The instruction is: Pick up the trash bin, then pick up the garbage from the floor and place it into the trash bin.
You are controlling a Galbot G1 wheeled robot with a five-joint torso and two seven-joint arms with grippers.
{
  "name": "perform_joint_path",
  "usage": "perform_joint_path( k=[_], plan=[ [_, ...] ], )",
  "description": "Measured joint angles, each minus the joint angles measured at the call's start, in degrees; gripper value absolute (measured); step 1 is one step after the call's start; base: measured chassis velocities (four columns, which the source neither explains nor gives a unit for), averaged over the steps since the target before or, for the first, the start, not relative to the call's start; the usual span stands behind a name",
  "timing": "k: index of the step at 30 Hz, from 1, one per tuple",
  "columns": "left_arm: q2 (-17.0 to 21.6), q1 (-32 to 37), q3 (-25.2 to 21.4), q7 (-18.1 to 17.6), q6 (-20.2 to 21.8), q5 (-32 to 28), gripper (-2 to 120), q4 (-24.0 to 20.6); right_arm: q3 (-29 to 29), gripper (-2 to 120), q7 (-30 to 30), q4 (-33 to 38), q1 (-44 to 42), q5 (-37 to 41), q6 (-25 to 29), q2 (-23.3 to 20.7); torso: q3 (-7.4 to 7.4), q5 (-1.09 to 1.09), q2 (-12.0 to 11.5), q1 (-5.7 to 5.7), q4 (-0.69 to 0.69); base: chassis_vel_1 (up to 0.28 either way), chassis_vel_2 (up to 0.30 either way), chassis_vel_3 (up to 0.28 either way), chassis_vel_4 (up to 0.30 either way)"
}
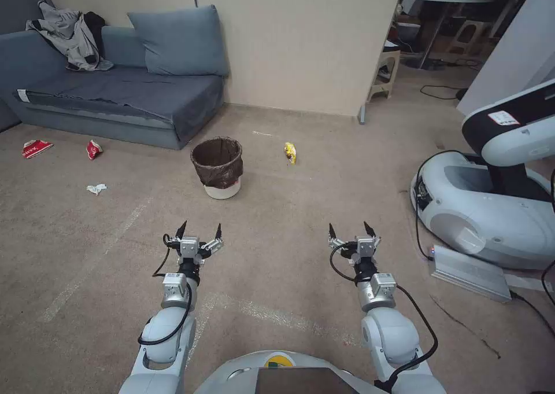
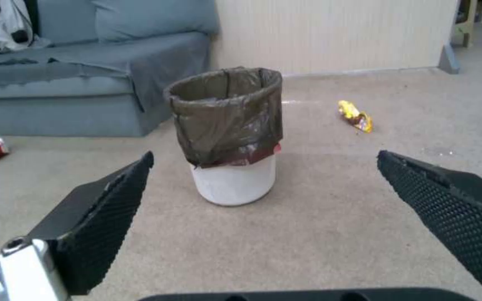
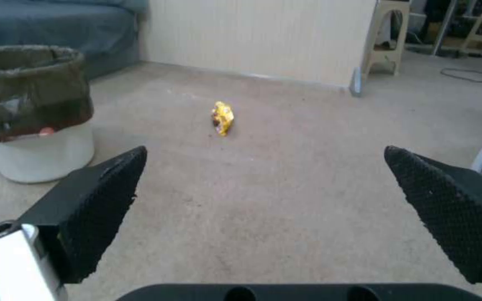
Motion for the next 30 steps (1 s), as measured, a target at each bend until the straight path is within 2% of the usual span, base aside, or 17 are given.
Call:
perform_joint_path(
  k=[19,21,24,25,26,28,30],
  plan=[
    [-0.1,0.6,0.0,-0.1,-0.2,0.0,100,-0.5,0.0,100,0.0,0.0,0.0,0.0,0.0,0.0,0.0,0.0,0.0,0.0,-0.01,0.0,0.0,0.0,0.0],
    [-0.9,3.7,0.5,-1.0,-1.6,0.4,100,-4.1,0.0,100,0.0,0.2,-0.4,0.0,0.1,0.1,0.0,0.01,0.0,0.0,0.0,0.0,0.0,0.0,0.0],
    [-1.0,5.1,0.4,-1.1,-1.8,0.4,100,-5.0,0.0,100,0.0,1.1,-1.1,-0.1,0.2,0.4,0.0,0.01,0.0,0.0,0.02,0.0,0.0,0.0,0.0],
    [-1.4,6.3,0.6,-1.4,-2.4,0.5,100,-6.5,-0.2,100,0.0,2.8,-3.0,-0.4,0.7,1.1,0.0,-0.04,0.0,0.0,0.02,0.0,0.0,0.0,0.0],
    [-1.7,7.6,0.9,-1.6,-3.2,0.6,100,-8.2,-0.4,100,0.0,4.7,-4.9,-0.8,1.3,1.9,0.0,0.01,0.0,0.0,-0.02,0.0,0.0,0.0,0.0],
    [-2.1,8.8,1.0,-1.9,-3.8,0.6,100,-9.6,-0.6,100,0.0,6.4,-6.6,-1.2,1.8,2.5,0.0,0.01,0.0,0.0,-0.02,0.0,0.0,0.0,0.0],
    [-3.2,12.8,1.7,-2.9,-5.9,0.9,100,-14.3,-1.0,100,0.1,12.1,-12.5,-2.5,3.4,4.8,-0.01,0.0,0.0,0.0,-0.01,0.0,0.0,0.0,0.0]
  ],
)
